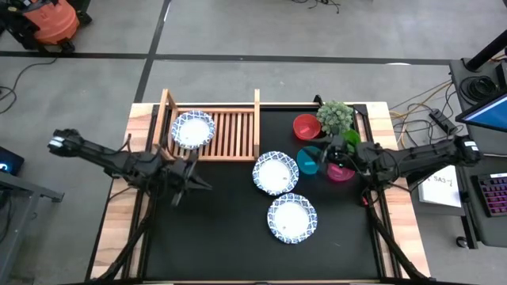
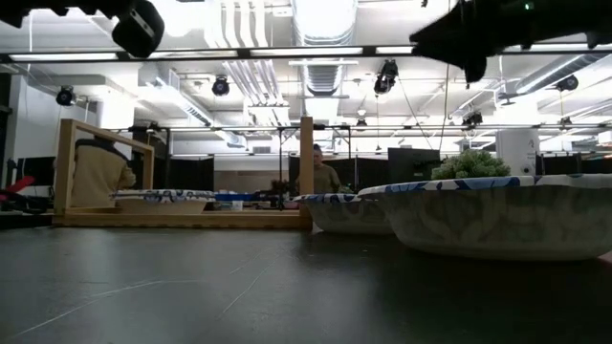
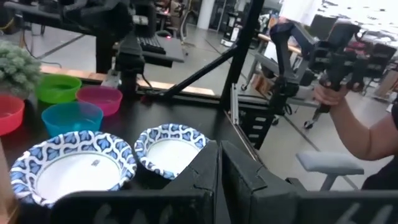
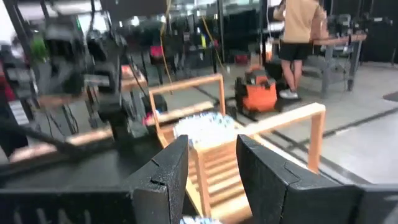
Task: Place and stack plates onto a shelf
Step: Put the orange bowl on the shelf
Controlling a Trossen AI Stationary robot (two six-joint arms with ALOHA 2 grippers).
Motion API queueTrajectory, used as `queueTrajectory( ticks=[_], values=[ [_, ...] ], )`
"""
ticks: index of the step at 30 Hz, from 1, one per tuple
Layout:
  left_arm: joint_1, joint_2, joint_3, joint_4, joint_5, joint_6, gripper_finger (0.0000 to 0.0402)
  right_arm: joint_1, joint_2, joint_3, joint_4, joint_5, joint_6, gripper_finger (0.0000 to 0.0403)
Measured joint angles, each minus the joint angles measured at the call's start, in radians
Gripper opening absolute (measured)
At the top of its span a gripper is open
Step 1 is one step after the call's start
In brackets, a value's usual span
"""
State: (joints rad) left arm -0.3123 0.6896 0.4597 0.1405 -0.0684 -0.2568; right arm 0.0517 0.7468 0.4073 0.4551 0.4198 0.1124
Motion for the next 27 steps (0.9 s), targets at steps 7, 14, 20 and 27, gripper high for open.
queueTrajectory(
  ticks=[7,14,20,27],
  values=[
    [-0.008,0.022,-0.001,0.001,-0.003,-0.001,0.0,-0.007,0.101,0.147,-0.062,0.003,0.069,0.0125],
    [-0.008,0.027,-0.001,-0.02,-0.002,0.013,0.0,-0.084,0.258,0.46,-0.581,0.008,0.275,0.0125],
    [-0.008,0.027,-0.001,-0.055,-0.002,0.038,0.0,-0.175,0.449,0.724,-1.033,0.008,0.413,0.0125],
    [-0.008,0.027,-0.001,-0.09,-0.002,0.06,0.0,-0.291,0.662,0.928,-1.28,-0.008,0.43,0.0125]
  ],
)
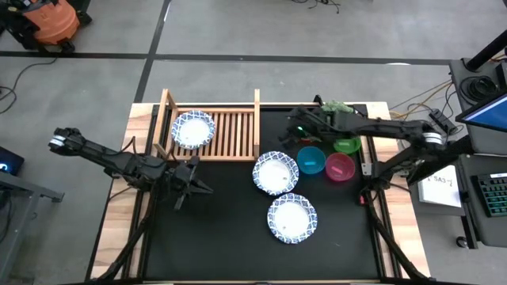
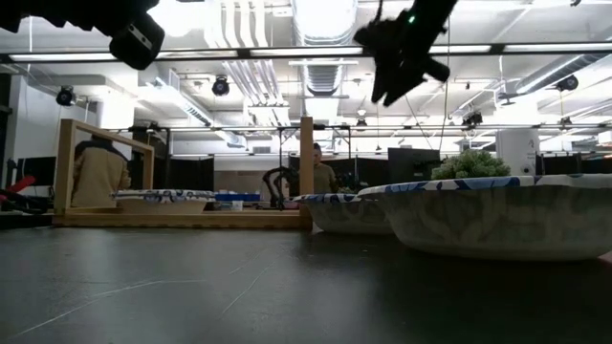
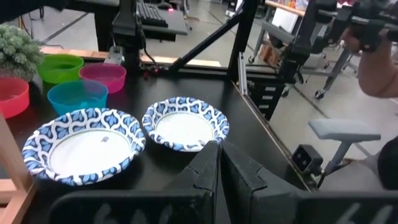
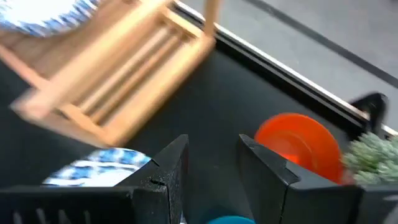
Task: Place and stack plates onto a shelf
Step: Put the orange bowl on the shelf
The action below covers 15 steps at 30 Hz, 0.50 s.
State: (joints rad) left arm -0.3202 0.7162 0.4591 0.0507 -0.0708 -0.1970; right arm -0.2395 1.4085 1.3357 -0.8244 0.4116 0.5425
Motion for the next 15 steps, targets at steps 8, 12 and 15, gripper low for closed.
queueTrajectory(
  ticks=[8,12,15],
  values=[
    [0.0,0.0,0.0,-0.01,0.0,0.001,0.0,-0.144,0.179,0.068,-0.145,-0.227,-0.005,0.0125],
    [0.0,0.0,0.0,-0.016,0.0,0.011,0.0,-0.175,0.256,0.068,-0.142,-0.236,-0.017,0.0125],
    [0.0,0.0,0.0,-0.016,0.0,0.019,0.0,-0.197,0.303,0.068,-0.138,-0.232,-0.02,0.0125]
  ],
)
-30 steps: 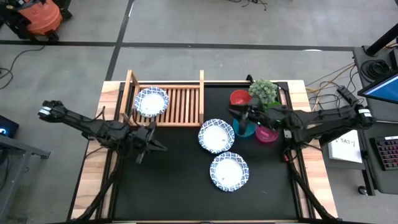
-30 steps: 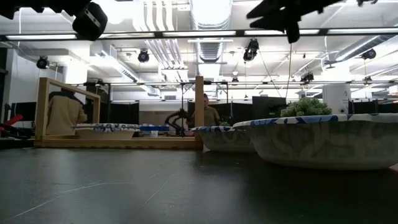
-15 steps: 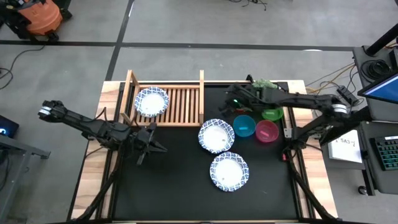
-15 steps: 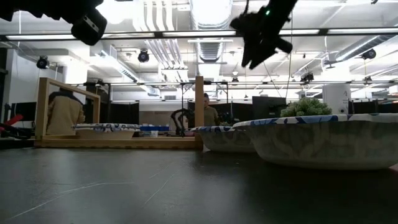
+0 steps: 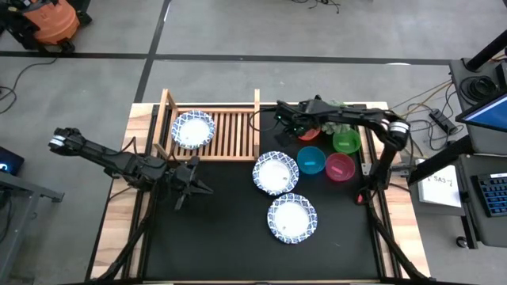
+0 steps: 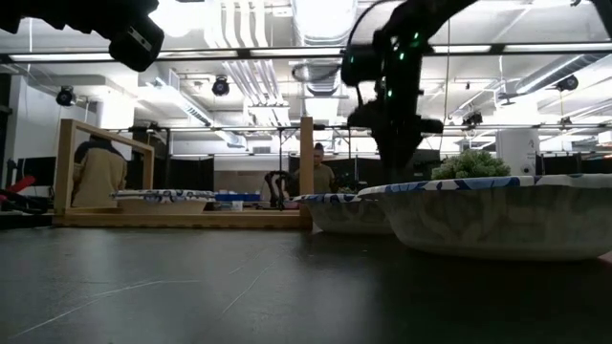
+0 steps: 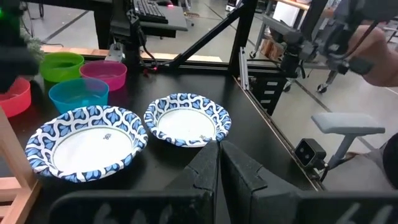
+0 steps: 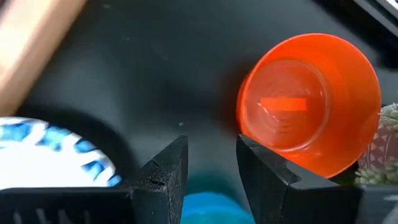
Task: Place and stack plates onto a shelf
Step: Put the orange bowl on the shelf
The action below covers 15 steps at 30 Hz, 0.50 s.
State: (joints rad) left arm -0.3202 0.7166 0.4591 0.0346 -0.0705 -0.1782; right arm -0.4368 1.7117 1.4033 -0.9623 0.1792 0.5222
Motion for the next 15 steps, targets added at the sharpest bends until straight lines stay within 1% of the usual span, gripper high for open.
queueTrajectory(
  ticks=[5,10,15],
  values=[
    [0.0,0.0,0.0,0.0,0.0,0.001,0.0,-0.026,0.056,0.0,0.008,0.009,-0.003,0.0125],
    [0.0,0.0,0.0,0.0,0.0,0.009,0.0,-0.048,0.097,0.0,0.052,0.078,-0.011,0.0125],
    [0.0,0.0,0.0,0.001,0.0,0.009,0.0,-0.06,0.135,-0.001,0.111,0.084,-0.036,0.0125]
  ],
)
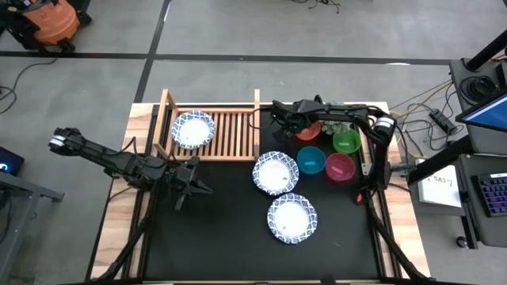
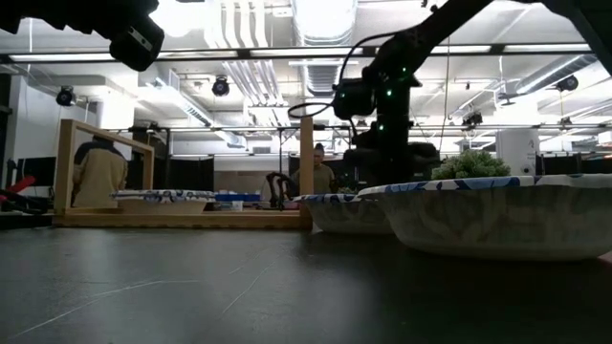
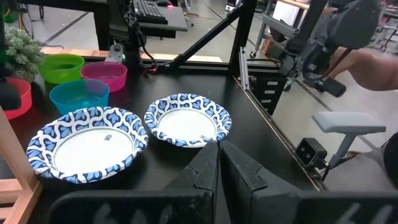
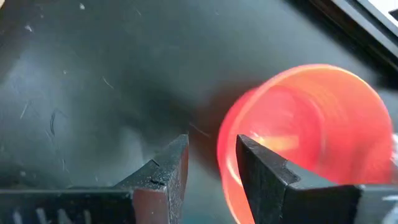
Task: Place and stack plates onto a shelf
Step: Put the orange bowl on the shelf
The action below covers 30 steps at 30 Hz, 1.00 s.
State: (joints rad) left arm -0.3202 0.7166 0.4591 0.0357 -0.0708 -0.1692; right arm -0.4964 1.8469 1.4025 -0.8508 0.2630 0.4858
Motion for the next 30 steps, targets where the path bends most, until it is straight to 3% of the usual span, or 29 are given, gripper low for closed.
queueTrajectory(
  ticks=[4,11,21,26,30],
  values=[
    [0.0,0.0,0.0,0.0,0.0,0.0,0.0,-0.002,0.02,0.0,0.013,0.001,-0.007,0.0108],
    [0.0,0.0,0.0,0.001,0.0,0.0,0.0,-0.002,0.015,-0.001,0.022,0.009,-0.007,0.0016],
    [0.0,0.0,0.0,0.001,-0.001,0.0,0.0,0.029,-0.094,-0.001,0.017,0.011,-0.02,0.0009],
    [0.0,0.0,0.0,0.001,-0.001,0.0,0.0,0.083,-0.249,-0.001,0.046,0.126,-0.036,0.0009],
    [0.0,0.0,0.0,0.002,-0.001,0.003,0.0,0.15,-0.37,-0.001,0.166,0.217,-0.102,0.0009]
  ],
)
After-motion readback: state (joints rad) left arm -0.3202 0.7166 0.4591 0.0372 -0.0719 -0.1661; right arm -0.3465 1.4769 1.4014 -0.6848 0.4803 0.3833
